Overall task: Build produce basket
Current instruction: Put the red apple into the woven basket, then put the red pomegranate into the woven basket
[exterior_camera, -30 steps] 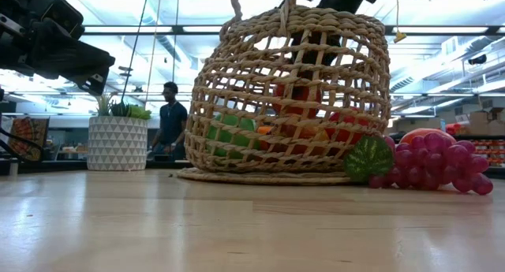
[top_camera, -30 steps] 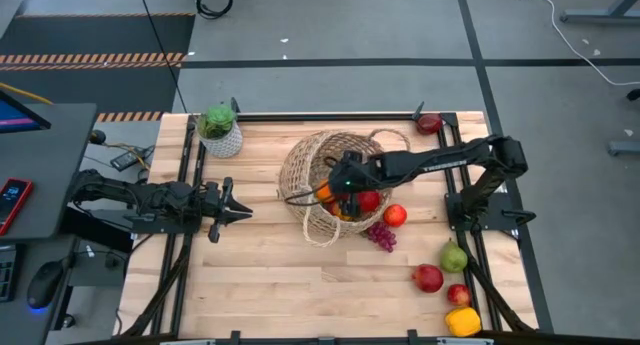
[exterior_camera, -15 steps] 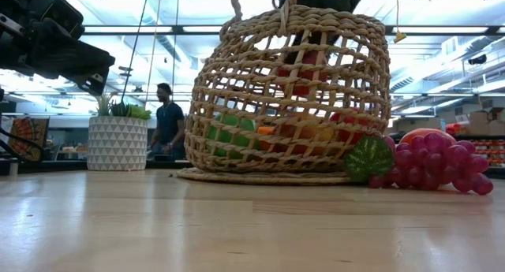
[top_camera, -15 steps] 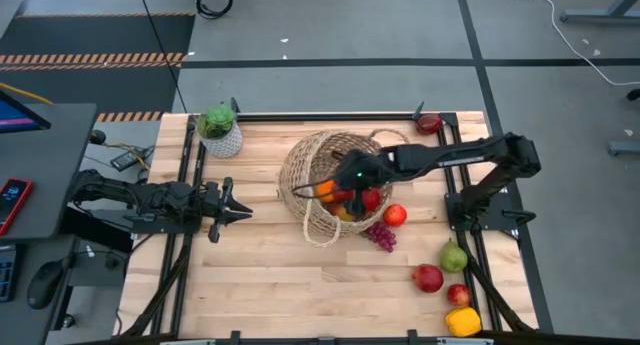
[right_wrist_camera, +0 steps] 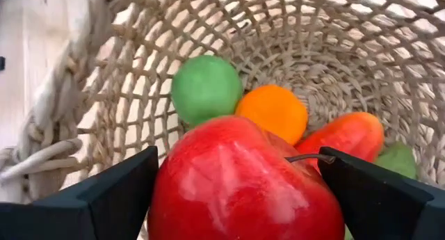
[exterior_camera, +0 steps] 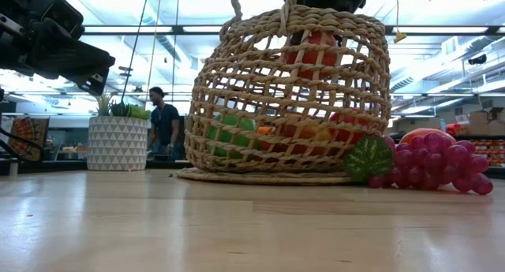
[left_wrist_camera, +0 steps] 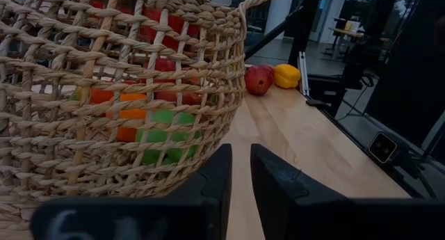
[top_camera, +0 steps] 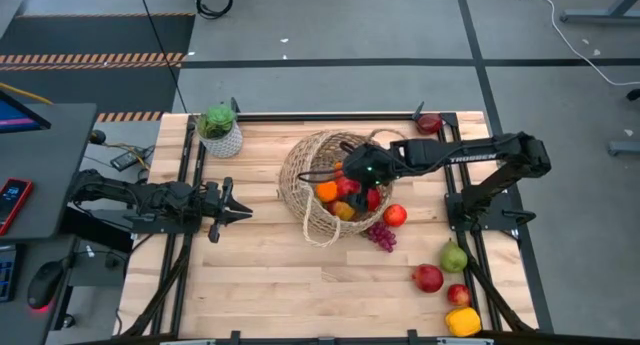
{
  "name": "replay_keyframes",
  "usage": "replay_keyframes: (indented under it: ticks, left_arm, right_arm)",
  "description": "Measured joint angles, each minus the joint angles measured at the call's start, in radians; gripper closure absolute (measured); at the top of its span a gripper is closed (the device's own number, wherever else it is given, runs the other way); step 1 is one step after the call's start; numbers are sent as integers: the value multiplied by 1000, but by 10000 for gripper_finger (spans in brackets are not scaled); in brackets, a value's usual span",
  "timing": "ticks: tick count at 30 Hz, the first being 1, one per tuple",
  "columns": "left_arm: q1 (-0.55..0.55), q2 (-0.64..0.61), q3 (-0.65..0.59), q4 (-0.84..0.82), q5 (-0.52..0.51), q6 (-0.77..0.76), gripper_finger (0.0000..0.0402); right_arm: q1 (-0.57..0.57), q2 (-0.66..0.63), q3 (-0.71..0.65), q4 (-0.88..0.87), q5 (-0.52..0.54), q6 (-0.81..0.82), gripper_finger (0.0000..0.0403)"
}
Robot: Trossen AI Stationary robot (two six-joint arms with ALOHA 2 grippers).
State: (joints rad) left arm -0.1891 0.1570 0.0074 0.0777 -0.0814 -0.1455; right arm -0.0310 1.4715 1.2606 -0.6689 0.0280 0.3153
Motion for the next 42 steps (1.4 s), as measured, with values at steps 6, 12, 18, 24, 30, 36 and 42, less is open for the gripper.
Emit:
replay_keyframes:
  ticks: [6,12,18,24,30,36,42]
  left_arm:
    - [0,0,0,0,0,0,346]
    - [0,0,0,0,0,0,339]
    - [0,0,0,0,0,0,342]
    - [0,0,0,0,0,0,346]
    - [0,0,0,0,0,0,339]
    - [0,0,0,0,0,0,341]
    - [0,0,0,0,0,0,343]
  right_arm:
    - [-21,0,0,-14,-16,12,4]
    - [-35,0,10,-25,5,2,3]
    - [-34,0,185,-135,-28,-66,4]
    - [-34,-1,453,-333,-3,-126,4]
    - [-55,-3,655,-445,159,-72,5]
    - [-130,-49,718,-464,315,-22,16]
    - [-225,-96,717,-533,208,-7,34]
